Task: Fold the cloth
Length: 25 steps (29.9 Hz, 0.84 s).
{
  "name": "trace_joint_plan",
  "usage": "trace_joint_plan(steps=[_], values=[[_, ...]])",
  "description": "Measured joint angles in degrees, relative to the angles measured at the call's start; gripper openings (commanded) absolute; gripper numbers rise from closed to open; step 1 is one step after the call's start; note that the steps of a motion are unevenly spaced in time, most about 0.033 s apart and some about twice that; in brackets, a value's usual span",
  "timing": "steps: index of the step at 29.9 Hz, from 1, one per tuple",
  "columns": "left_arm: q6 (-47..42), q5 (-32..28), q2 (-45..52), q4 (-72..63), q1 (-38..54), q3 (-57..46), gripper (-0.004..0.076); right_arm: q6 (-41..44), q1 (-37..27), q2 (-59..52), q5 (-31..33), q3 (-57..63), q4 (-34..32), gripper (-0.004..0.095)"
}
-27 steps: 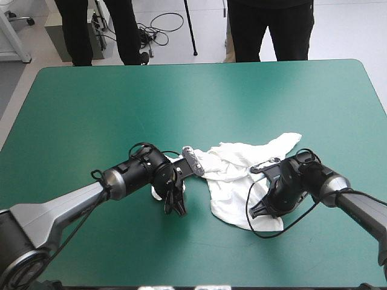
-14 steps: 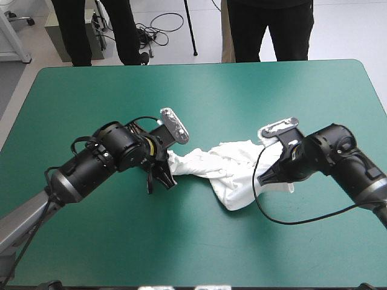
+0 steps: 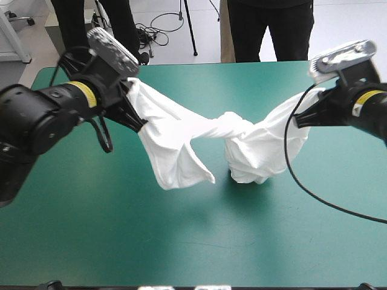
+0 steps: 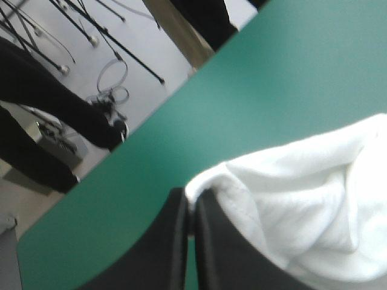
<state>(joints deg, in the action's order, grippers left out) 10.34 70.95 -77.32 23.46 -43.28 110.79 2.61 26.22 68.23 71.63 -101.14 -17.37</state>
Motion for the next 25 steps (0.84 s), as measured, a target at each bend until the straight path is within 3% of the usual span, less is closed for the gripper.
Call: trace_joint_plan(steps=[11, 18, 25], values=[[-1.0, -0.1, 3.7, 0.4, 0.0, 22.8, -0.0009, 0.1, 0.0, -2.3, -0.5, -20.6, -5.5, -0.0017], [-1.7, 0.8, 7.3, -0.4, 0.0, 24.7, -0.0009, -0.4, 0.0, -6.2, 0.0, -22.0, -1.7, -0.0017], [-5.0, 0.8, 9.6, -4.0, 0.0, 18.5, -0.0009, -1.1, 0.0, -9.4, 0.0, -20.6, 5.3, -0.0017]])
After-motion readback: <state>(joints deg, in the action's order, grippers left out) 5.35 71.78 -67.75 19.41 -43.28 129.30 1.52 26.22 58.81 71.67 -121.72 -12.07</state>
